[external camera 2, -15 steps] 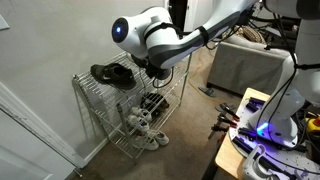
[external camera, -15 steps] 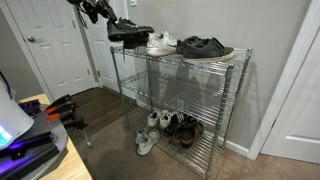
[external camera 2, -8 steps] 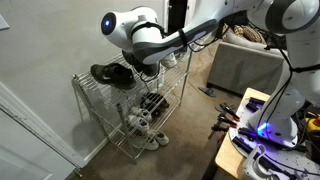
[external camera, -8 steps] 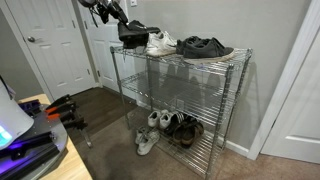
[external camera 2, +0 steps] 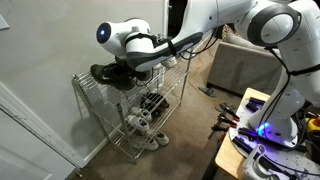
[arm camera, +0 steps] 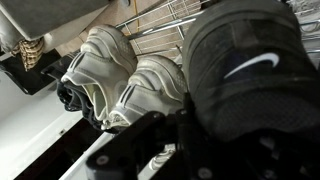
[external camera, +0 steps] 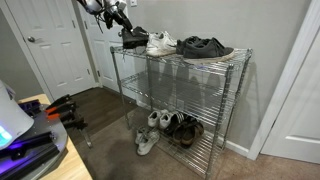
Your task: Lift the black shoe from the second shelf and put it on the first shelf with its pair
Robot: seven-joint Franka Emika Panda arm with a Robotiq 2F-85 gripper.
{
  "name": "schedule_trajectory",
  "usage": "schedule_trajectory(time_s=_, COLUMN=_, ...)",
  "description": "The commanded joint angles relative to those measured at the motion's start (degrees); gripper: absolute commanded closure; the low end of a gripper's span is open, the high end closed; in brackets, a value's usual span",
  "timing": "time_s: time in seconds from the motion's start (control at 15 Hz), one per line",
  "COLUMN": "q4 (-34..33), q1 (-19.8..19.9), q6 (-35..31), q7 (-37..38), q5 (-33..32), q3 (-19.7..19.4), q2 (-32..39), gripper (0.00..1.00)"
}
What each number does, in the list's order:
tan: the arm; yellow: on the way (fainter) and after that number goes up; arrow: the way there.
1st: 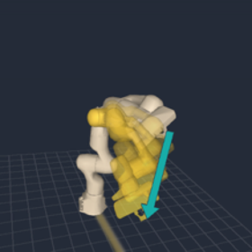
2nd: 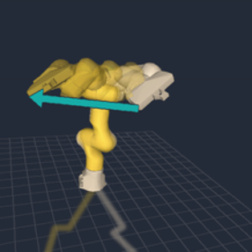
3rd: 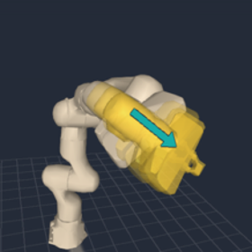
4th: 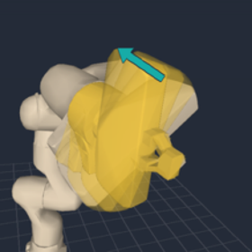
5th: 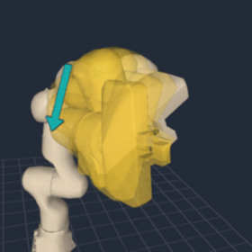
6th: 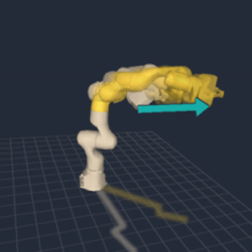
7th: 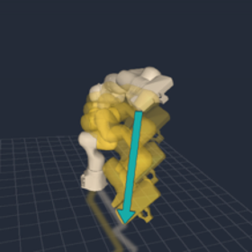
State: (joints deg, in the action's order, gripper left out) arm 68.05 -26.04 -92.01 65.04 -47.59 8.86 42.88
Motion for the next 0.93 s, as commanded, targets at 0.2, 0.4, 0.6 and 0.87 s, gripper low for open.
schedule_trajectory(time_s=0.2, q4=-4.6, q1=1.0, q6=-1.1, q7=-1.3, q5=0.0, q3=-0.1, q2=2.1, gripper=0.96)
schedule_trajectory(time_s=0.4, q4=-6.4, q1=1.5, q6=-1.5, q7=-1.0, q5=0.0, q3=-0.2, q2=3.2, gripper=0.96)
schedule_trajectory(time_s=0.6, q4=-8.1, q1=2.2, q6=-1.8, q7=-1.1, q5=0.4, q3=-0.1, q2=4.8, gripper=0.88)
schedule_trajectory(time_s=0.87, q4=-8.9, q1=2.4, q6=-1.2, q7=-1.2, q5=0.4, q3=0.0, q2=6.1, gripper=0.57)
